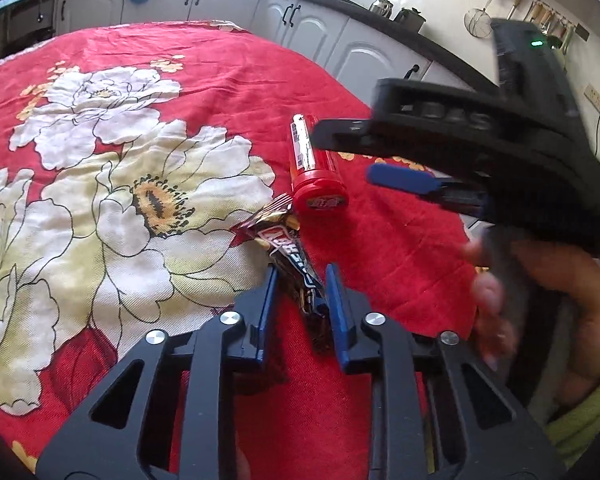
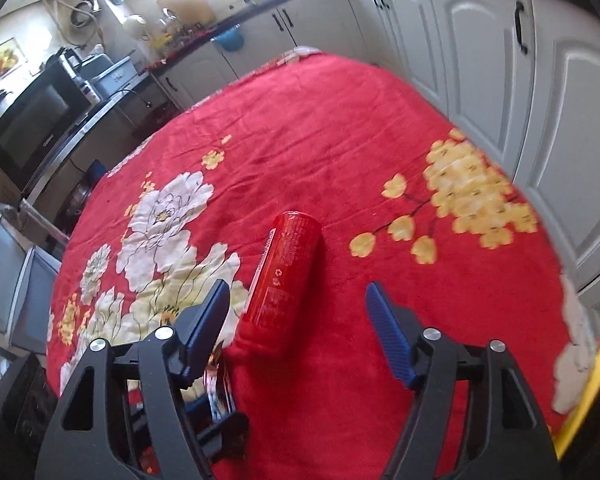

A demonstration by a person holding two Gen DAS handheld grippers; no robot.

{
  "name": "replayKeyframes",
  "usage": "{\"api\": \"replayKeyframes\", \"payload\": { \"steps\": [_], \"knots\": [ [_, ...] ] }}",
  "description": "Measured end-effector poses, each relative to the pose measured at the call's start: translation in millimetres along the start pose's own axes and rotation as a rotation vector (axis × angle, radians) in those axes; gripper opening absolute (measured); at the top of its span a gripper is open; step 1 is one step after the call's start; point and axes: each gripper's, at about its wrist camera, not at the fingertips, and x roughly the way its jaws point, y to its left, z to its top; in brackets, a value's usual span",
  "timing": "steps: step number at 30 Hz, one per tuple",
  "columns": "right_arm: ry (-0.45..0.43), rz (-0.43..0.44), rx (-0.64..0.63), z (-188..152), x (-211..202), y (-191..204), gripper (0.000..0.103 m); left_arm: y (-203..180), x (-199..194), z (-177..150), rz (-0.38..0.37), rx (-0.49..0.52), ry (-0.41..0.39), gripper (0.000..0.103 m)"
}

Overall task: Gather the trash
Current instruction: 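Grasp the brown chocolate wrapper with the left tool while the right tool grasps the red can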

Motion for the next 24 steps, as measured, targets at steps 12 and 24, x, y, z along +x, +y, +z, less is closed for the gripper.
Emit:
{"api": "replayKeyframes", "payload": {
  "steps": [12, 24],
  "knots": [
    [0.036, 0.050, 0.099, 10, 26, -12, 0.039, 12, -13, 10, -0.012, -0.044, -0.035, 0.012],
    [-0.034, -0.001, 0.022, -28, -8, -16, 0.032, 5, -21, 9, -0.007, -0.018, -0.067, 0.012]
  ]
}}
